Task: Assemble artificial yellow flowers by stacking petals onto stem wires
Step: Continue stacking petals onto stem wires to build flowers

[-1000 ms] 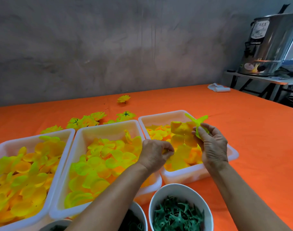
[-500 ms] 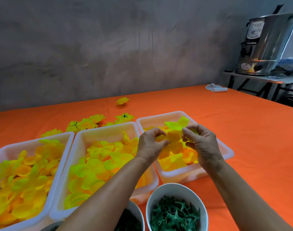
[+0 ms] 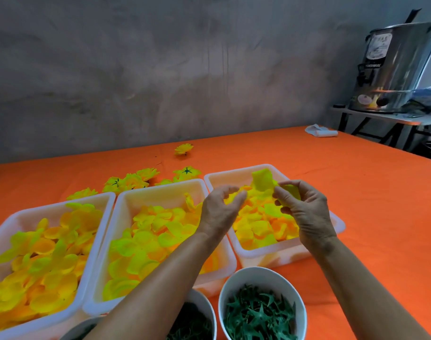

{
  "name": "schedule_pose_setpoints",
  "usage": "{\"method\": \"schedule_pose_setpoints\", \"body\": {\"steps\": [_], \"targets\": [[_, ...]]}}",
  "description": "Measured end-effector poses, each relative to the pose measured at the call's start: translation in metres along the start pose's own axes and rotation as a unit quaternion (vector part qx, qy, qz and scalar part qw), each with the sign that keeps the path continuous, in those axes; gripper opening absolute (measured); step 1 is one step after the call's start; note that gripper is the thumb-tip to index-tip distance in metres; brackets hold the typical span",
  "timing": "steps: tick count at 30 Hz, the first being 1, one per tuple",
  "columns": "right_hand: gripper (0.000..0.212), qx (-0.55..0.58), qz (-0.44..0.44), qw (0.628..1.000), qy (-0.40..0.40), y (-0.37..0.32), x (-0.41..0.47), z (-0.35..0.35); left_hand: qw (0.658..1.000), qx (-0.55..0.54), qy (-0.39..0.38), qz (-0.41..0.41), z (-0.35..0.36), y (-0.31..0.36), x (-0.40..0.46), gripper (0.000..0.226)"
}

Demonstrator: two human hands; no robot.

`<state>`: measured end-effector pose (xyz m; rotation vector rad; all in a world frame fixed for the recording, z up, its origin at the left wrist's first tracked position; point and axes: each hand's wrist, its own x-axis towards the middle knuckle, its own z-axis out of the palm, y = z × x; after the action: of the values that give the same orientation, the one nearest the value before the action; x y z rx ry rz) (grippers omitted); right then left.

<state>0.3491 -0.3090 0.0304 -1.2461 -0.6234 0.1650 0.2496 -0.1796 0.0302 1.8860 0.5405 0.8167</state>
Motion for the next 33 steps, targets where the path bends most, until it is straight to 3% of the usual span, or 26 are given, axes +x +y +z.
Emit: {"method": "schedule_pose_setpoints", "body": {"steps": [3,6,10,12,16,26,30,33], "targets": [[0.016,-0.036,-0.021,0.997,-0.057,-0.004,-0.007,0.009,0.994,-0.107,-0.006,-0.022,-0.006,0.011,-0.003,0.036],[0.019,-0.05,-0.03,0.992,-0.11,-0.01,-0.013,0.018,0.987,-0.151,-0.033,-0.041,-0.014,0.015,-0.01,0.015],[0.031,-0.056,0.031,0.996,-0.065,-0.009,-0.018,0.025,0.978,-0.198,-0.012,-0.068,-0.023,0.014,-0.017,0.001],[0.03,-0.06,0.065,0.994,-0.064,-0.008,-0.02,0.029,0.975,-0.208,-0.014,-0.081,-0.028,0.013,-0.021,0.009],[0.01,-0.028,0.104,0.987,-0.119,-0.009,-0.026,0.035,0.975,-0.205,-0.017,-0.085,-0.037,0.013,-0.029,0.008],[0.005,-0.093,0.077,0.992,-0.035,-0.008,-0.033,0.04,0.993,-0.102,0.002,-0.063,-0.052,0.019,-0.047,0.019],[0.009,-0.224,0.033,0.972,0.053,-0.001,-0.025,0.027,0.994,-0.07,0.028,-0.079,-0.075,0.019,-0.054,0.022],[0.021,-0.426,-0.012,0.903,0.045,0.001,-0.027,0.022,0.994,-0.06,0.047,-0.083,-0.098,0.018,-0.063,0.026]]}}
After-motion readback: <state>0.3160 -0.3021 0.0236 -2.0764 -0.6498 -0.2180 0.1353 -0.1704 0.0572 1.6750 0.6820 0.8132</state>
